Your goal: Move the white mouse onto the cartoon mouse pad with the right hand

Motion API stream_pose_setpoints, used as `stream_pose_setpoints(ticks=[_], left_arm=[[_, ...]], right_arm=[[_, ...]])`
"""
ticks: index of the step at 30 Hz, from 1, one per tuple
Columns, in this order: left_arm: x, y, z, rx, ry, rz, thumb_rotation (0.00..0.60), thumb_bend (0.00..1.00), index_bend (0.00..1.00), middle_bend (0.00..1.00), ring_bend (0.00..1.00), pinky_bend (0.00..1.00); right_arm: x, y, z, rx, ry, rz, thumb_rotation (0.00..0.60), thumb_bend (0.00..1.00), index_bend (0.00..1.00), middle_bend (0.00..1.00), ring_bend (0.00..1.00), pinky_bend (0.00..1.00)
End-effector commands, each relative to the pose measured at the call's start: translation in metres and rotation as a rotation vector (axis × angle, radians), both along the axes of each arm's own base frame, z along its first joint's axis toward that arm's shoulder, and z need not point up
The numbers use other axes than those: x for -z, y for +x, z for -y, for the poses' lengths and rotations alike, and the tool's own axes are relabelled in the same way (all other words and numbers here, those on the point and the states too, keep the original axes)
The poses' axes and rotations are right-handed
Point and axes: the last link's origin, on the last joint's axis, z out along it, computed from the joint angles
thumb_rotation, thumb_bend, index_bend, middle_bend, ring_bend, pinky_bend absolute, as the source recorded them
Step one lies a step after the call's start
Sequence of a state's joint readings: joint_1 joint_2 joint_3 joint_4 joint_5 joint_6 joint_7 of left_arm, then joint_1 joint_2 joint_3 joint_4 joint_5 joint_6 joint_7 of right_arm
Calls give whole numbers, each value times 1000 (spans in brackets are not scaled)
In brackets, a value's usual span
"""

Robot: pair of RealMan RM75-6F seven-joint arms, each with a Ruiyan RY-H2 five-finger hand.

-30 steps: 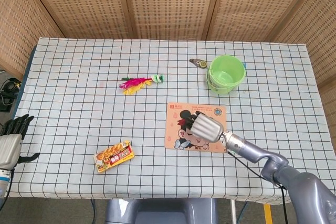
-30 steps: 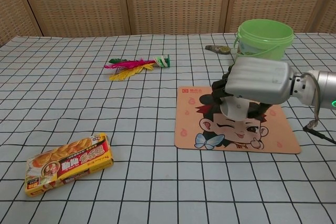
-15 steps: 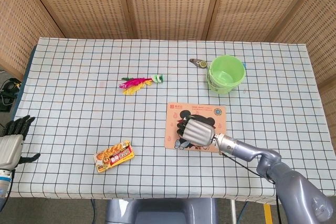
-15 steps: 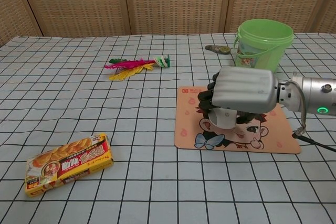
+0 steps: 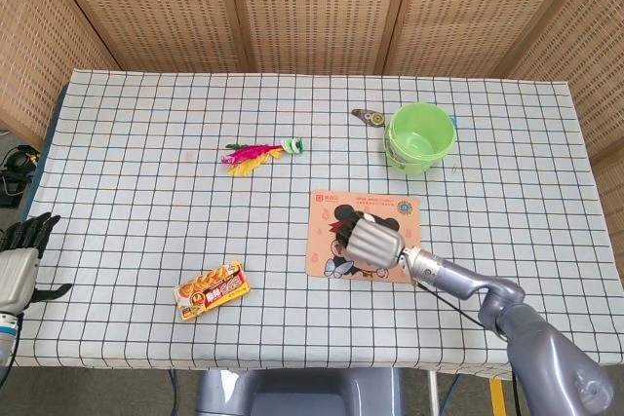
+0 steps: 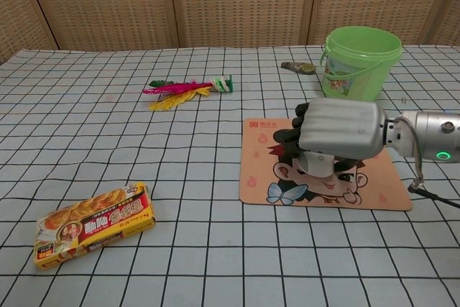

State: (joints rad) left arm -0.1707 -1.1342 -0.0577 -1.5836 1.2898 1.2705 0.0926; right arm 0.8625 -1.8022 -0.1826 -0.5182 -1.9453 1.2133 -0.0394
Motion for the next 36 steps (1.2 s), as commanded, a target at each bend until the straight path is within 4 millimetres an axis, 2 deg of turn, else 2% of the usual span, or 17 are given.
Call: stream_pose_setpoints(ticks=[1, 4, 7, 15, 20, 24, 26, 31, 36], left_arm=[[0, 0, 0, 0, 0, -1, 600, 0, 0, 0, 0, 0], [0, 0, 0, 1, 3, -1, 600, 0, 0, 0, 0, 0], [-1, 1, 0, 2, 4, 0, 600, 0, 0, 0, 0, 0], [-1, 1, 1, 3, 4, 1, 600, 0, 0, 0, 0, 0], [-2, 2, 2, 9, 10, -1, 600, 0, 0, 0, 0, 0], [-1, 5, 5, 24, 9, 1, 600, 0, 0, 0, 0, 0], [-1, 7, 6, 40, 12, -3, 600, 0, 0, 0, 0, 0], [-1, 11, 9, 61, 15, -10, 600, 0, 0, 0, 0, 0], [-2, 16, 10, 89, 36, -8, 600, 0, 0, 0, 0, 0]], right_arm=[[0, -1, -1, 2, -20, -4, 600, 302, 494, 304, 276, 198], [-2, -2, 0, 2, -50, -10, 600, 275, 348, 185, 173, 90], [-3, -4, 1, 9, -71, -22, 600, 254, 287, 100, 93, 19], [-22, -9, -6, -3, -111, -15, 600, 247, 189, 35, 40, 0], [-50, -16, -18, -4, -171, 18, 600, 248, 179, 22, 22, 0], [-76, -29, -29, 62, -243, 75, 600, 248, 196, 38, 10, 0], [-92, -39, -40, 118, -279, 137, 600, 247, 203, 45, 10, 0], [-119, -61, -61, 252, -340, 265, 600, 247, 234, 51, 10, 0], [-136, -83, -83, 418, -390, 374, 600, 247, 227, 12, 2, 0]])
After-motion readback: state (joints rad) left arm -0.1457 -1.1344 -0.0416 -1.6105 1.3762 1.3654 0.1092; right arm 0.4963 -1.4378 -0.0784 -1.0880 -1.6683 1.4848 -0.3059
